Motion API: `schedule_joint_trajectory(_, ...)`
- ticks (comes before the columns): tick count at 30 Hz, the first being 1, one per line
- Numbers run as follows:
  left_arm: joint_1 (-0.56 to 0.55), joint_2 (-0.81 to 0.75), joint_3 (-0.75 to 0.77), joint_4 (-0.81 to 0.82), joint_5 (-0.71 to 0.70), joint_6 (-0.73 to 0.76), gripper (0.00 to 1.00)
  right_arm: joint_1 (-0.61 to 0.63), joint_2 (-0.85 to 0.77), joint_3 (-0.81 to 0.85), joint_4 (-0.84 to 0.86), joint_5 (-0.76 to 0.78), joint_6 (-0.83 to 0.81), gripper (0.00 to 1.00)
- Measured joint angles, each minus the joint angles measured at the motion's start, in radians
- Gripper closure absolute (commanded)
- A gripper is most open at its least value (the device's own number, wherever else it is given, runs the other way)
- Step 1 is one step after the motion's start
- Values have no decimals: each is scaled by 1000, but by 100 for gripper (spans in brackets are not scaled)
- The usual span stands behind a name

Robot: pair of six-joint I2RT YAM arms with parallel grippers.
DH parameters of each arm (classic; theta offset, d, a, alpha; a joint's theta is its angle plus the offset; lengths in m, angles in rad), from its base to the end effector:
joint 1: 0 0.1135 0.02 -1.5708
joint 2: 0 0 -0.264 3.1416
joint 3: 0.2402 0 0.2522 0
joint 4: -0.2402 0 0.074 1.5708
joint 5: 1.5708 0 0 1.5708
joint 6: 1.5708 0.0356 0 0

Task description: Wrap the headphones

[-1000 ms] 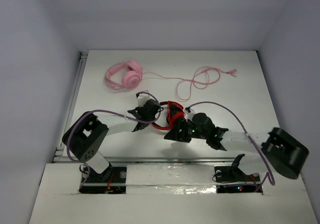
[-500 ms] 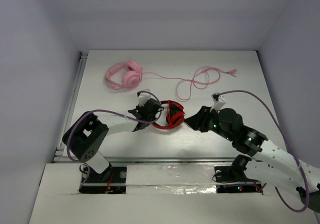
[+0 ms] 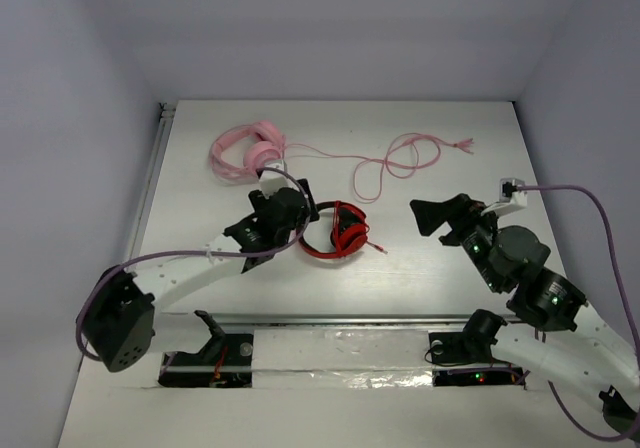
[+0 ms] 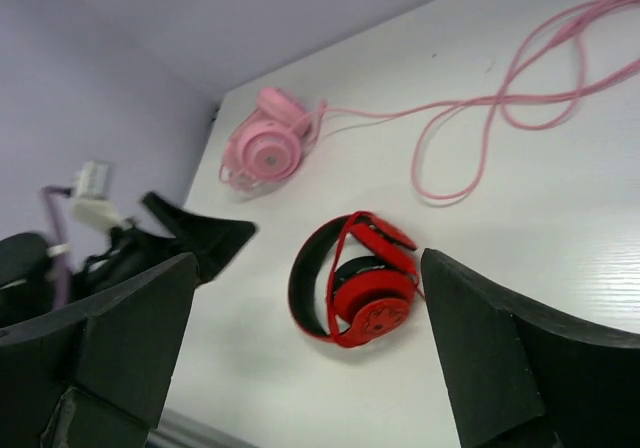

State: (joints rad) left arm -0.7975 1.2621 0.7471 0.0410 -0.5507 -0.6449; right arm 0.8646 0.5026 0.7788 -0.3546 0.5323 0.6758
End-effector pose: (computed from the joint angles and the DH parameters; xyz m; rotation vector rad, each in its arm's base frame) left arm 0.2057 -0.1840 0.2490 -0.1879 1.9806 -0.3748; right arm 0.0866 0.0737 0.3570 0.2568 1.6709 0.7344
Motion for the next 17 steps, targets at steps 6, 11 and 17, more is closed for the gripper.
schedule_joint_trajectory(6,0,-238,3,1,18,57,14,0,-71,16,-59,153,-14,0)
schedule_joint_trajectory(11,0,-428,24,1,28,95,8,0,-140,68,-84,255,-41,0)
schedule_joint_trajectory(17,0,-547,32,-1,41,145,7,0,-148,143,-90,310,-66,0)
